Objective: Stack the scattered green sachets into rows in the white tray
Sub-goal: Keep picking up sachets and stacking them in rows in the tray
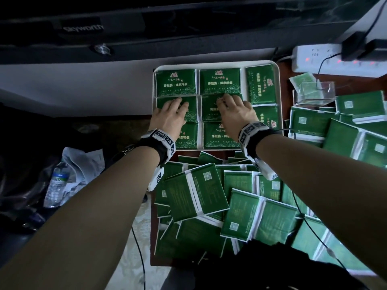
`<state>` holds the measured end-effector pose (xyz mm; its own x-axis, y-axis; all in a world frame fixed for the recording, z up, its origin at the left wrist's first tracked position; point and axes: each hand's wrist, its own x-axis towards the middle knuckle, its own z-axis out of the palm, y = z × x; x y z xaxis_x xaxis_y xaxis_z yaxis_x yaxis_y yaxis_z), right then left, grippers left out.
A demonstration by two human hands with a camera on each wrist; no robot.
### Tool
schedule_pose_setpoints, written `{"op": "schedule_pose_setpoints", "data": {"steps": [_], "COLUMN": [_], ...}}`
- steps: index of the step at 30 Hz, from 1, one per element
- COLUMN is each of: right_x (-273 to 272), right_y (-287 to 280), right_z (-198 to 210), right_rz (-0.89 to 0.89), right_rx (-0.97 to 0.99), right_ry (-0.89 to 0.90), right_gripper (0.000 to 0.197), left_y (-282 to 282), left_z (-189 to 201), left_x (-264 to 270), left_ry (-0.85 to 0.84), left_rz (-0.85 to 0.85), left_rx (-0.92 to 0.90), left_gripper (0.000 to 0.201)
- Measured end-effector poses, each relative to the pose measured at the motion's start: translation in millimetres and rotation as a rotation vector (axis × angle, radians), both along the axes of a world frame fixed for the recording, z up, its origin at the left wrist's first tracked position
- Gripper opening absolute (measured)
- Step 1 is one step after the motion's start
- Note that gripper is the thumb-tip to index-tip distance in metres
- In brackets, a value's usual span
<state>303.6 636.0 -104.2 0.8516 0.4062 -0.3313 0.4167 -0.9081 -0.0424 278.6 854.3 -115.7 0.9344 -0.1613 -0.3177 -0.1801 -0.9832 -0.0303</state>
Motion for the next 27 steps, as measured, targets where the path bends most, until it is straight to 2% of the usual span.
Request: {"op": "schedule_pose_setpoints", "data": {"steps": [9,13,16,20,22,27], "right_x": [3.3,1.4,-8.5,-26.9,-39.3,-99.0], "right_y": [-3.4,-8.6,-18.4,-37.1,-53.1,-121.4], "right_z": [-0.8,5.5,20.8,59.7,81.9,118.1], "right_rz": [0.003,0.005,-0.025,-0.129,-0.172,-0.383], "right_rx": [-0.012,0.002,0.059,0.078,0.076,0.104], "right_ry": [0.001,-0.002,0.018,0.157,0.206,0.128], "right_gripper": [0.065,0.063,0.059,0.034,0.029,0.027], "left_y": [1.0,-3.3,-16.9,-59.6,-91.6,-191.8], "left_z": [1.9,17.5,36.9,73.6,96.9,138.8], "left_x": [3.4,-3.1,-15.2,-32.4,-38.2,-65.0], "left_ry": [0.003,-0.009,-0.053,0.007,0.063,0.142], "left_rz": [-0.001,-0.002,0.001,-0.096,-0.152,-0.363], "left_rx": [-0.016,0.000,-0.032,-0.046,-0.048,0.012], "left_gripper": [0.059,0.059,0.049,0.035,0.028,0.019]}}
